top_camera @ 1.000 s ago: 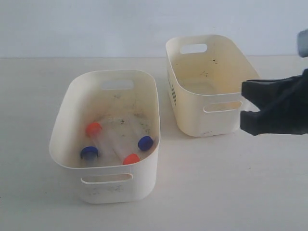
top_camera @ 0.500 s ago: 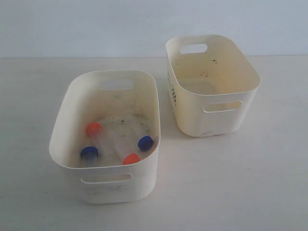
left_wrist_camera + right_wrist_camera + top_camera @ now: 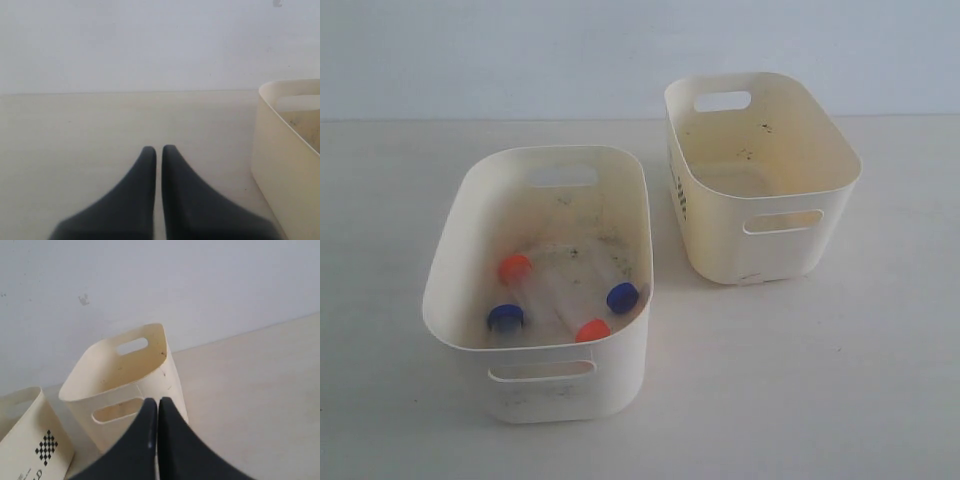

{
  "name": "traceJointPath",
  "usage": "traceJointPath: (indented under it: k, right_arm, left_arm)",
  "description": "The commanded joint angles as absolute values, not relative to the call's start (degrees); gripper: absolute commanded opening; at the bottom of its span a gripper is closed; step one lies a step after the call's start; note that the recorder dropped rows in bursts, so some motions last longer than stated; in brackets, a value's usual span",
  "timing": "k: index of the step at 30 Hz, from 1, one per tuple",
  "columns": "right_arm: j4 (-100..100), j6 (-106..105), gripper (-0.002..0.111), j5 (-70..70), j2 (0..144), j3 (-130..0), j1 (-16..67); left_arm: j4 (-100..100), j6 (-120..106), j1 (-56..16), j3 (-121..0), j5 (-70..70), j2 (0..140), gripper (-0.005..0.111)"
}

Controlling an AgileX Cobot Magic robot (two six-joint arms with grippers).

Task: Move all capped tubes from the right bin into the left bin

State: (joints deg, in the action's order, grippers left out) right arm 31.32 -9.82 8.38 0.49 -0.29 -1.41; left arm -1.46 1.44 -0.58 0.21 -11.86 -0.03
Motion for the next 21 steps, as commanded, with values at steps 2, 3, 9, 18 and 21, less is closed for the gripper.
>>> traceJointPath:
  k: [2,3,9,18,21]
  right_arm:
    - [31.43,-9.14,0.000,12.09,0.00,0.00,-1.68]
    - [31.43,-9.14,0.000,12.09,0.00,0.00,-1.68]
    - [31.43,-9.14,0.000,11.97,0.00,0.00,-1.68]
    - [31.43,-9.14,0.000,11.97,0.00,0.00,-1.68]
    - [29.91,-9.14,0.000,11.97,0.00,0.00,-1.68]
  left_arm:
    - [-1.10,1.98,-0.56,0.00,-11.60,0.00,0.004]
    - [-1.10,1.98,-0.56,0.00,-11.60,0.00,0.004]
    - [-1.10,1.98,-0.56,0.00,-11.60,0.00,0.004]
    - [-1.10,1.98,-0.56,0.00,-11.60,0.00,0.004]
    - [-1.10,1.98,-0.56,0.00,-11.60,0.00,0.004]
